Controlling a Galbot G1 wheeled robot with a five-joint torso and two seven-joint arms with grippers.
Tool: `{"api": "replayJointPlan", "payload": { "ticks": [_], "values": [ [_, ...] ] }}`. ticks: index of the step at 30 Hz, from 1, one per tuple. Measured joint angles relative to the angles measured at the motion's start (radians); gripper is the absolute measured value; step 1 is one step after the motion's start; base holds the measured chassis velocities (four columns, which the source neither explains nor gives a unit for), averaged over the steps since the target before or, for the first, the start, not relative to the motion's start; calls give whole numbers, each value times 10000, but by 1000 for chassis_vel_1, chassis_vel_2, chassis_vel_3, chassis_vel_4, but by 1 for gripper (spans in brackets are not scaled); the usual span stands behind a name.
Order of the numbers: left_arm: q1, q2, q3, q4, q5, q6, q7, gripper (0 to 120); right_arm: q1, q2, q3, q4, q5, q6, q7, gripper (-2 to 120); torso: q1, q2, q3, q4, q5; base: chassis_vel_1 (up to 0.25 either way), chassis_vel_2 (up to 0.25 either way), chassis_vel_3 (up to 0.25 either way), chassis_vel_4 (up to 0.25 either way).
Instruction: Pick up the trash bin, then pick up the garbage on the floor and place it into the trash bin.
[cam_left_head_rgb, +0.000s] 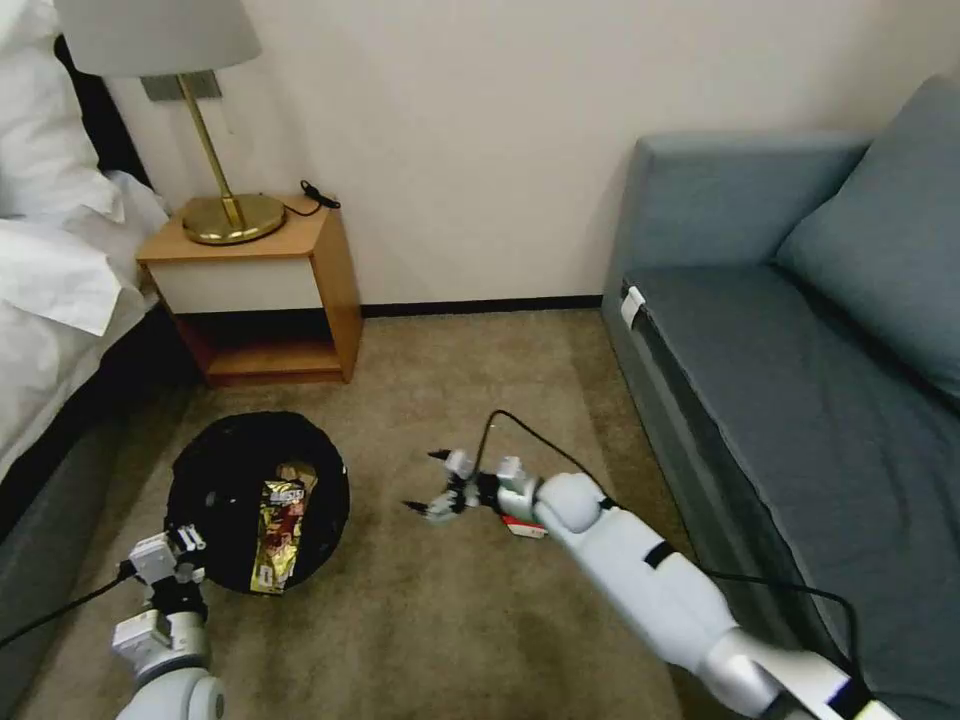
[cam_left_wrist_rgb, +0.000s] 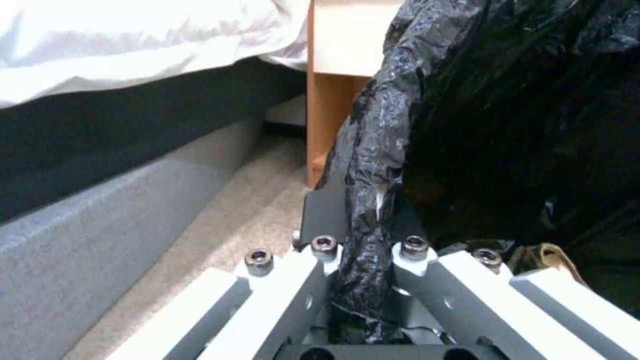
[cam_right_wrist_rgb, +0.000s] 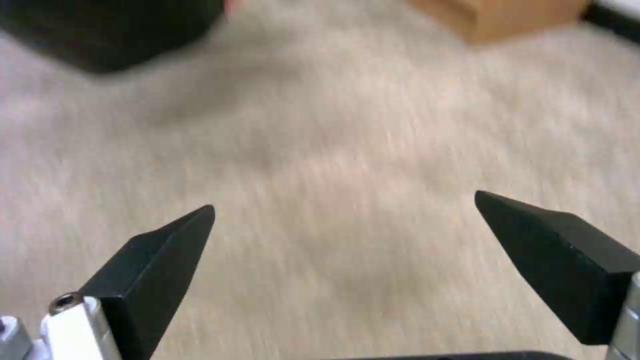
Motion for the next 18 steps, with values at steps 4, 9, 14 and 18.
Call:
{"api": "replayJointPlan", "payload": {
  "ticks": [4,9,14,18],
  "values": [
    [11,-2,-4,-1,13,9,-5,3,-157,-135,524,-532,-564,42,-341,100,0,0,0,1,0,0,0,0,0],
    [37,3,-38,-4,43,17,-6,3,-220,20,1159,-1492,-1055,419,-145,100,0,0,0,2,2,0,0,0,0],
    [8,-97,-22,-20,158,97,-21,3,-182,103,1530,-2132,-1496,621,-64,100,0,0,0,2,-1,0,0,0,0],
    [4,-171,27,-47,311,222,-142,3,-29,294,1895,-2806,-2046,873,-53,100,0,0,0,1,-2,0,0,0,0]
  ]
}}
